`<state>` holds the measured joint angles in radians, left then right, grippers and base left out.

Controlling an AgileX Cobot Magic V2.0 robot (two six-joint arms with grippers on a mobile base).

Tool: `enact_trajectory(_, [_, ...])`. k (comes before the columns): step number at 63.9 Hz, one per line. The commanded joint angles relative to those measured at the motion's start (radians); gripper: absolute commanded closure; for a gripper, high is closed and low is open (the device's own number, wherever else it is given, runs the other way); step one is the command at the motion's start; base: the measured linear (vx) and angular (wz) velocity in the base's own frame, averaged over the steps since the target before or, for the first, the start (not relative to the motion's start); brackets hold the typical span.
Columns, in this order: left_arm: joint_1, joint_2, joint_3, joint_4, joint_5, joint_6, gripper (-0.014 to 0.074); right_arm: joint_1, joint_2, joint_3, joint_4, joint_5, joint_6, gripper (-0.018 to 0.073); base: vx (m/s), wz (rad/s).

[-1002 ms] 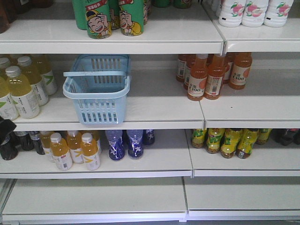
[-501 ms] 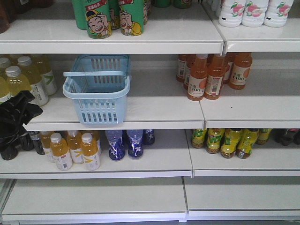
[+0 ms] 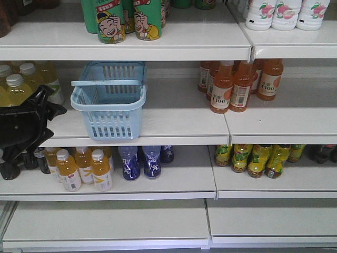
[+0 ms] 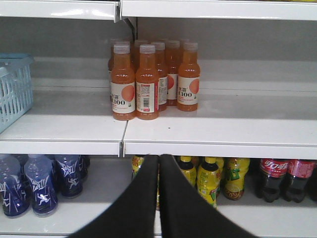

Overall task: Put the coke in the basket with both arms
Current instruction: 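Reach the left gripper to the basket handle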

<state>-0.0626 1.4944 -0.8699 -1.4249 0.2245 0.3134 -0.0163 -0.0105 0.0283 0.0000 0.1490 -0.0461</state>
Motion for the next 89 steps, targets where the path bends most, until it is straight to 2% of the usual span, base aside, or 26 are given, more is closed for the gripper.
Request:
enact_trajectory(1, [-0.008,0.025,-0.076,-0.225,0.052,0.221,0.0146,-0.002,-0.013,0.006,0.000,-0.075,-0.009,0.0561,0.00,0.00])
enact_trajectory(5, [-0.008,0.064,-0.095,-0.365,0.082,0.352,0.0146,-0.002,-0.013,0.006,0.000,-0.075,-0.009,0.0561,0.00,0.00])
enact_trajectory(10, [-0.008,0.108,-0.125,-0.364,0.106,0.383,0.0146,-0.002,-0.013,0.006,0.000,-0.075,-0.009,0.0561,0.00,0.00])
enact_trajectory(20, [-0.008,0.164,-0.188,-0.364,0.131,0.374,0.0146,-0.002,-0.013,0.006,0.000,-0.075,-0.009,0.0561,0.00,0.00])
enact_trajectory(40, [-0.008,0.274,-0.331,-0.364,0.180,0.234,0.0146,-0.002,-0.013,0.006,0.000,-0.075,-0.009,0.0561,0.00,0.00])
enact_trajectory(89, [-0.016,0.413,-0.540,-0.364,0.187,0.209,0.0147,-0.002,-0.013,0.006,0.000,-0.075,-0.009,0.0561,0.00,0.00])
